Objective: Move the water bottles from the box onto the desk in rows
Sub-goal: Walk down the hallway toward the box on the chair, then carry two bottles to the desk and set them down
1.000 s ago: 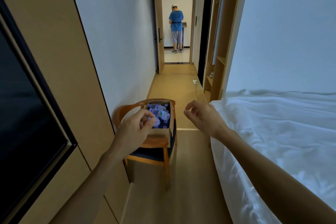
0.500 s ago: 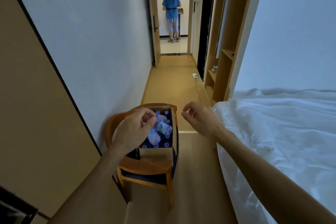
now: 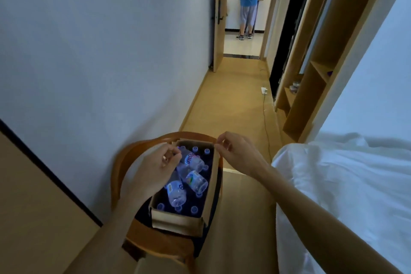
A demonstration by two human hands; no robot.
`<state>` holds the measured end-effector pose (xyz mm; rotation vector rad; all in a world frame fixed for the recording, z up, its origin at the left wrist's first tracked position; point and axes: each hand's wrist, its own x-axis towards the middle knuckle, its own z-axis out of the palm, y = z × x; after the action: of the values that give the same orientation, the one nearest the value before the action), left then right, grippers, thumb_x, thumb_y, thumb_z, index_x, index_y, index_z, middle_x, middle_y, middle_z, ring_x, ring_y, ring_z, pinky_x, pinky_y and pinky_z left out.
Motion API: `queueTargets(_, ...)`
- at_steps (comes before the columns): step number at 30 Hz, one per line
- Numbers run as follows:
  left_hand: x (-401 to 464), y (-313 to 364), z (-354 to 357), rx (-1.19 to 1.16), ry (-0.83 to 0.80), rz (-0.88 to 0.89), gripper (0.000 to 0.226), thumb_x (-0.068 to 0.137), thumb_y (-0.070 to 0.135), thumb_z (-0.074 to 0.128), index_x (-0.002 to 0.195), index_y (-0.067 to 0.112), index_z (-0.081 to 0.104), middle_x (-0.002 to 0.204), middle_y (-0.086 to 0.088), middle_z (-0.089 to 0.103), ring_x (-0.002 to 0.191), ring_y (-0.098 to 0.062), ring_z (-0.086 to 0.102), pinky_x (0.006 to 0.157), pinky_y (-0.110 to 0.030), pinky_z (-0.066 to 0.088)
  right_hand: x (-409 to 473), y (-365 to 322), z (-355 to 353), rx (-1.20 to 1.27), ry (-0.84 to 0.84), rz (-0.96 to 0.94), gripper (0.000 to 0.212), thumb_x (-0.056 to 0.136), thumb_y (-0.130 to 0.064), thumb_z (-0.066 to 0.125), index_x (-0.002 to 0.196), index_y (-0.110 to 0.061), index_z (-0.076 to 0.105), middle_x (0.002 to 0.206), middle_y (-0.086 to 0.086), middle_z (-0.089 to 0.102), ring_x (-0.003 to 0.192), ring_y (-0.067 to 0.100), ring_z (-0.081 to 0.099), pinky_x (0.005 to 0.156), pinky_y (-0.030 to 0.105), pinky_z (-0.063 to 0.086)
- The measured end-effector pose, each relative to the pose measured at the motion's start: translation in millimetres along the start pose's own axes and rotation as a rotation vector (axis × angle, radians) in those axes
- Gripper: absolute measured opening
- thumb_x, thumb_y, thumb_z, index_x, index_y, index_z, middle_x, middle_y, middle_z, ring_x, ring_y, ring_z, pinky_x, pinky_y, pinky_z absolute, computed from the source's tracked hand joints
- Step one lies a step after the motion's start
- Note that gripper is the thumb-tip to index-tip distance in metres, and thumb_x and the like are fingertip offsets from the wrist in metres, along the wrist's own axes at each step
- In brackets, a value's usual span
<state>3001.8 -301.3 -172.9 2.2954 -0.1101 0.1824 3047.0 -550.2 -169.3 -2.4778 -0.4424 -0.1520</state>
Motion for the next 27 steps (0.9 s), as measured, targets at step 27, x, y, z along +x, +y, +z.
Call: queueTargets(27, 134.1, -197.3, 114.1, -0.205, -0.033, -0.713, 0.012, 0.096, 0.033, 0.054, 0.090, 0.026, 0.061, 0.083, 0.008, 0.065, 0.077, -0.009, 0.063, 0.071, -0.029, 0.050, 238.4, 131.3, 211.3, 0.140, -0.716, 0.052, 0.018, 0.095, -0.033, 0.057, 0.099, -0.017, 0.064, 0.086, -0.008, 0.063, 0.081, 0.008, 0.061, 0.073, 0.024, 0.044)
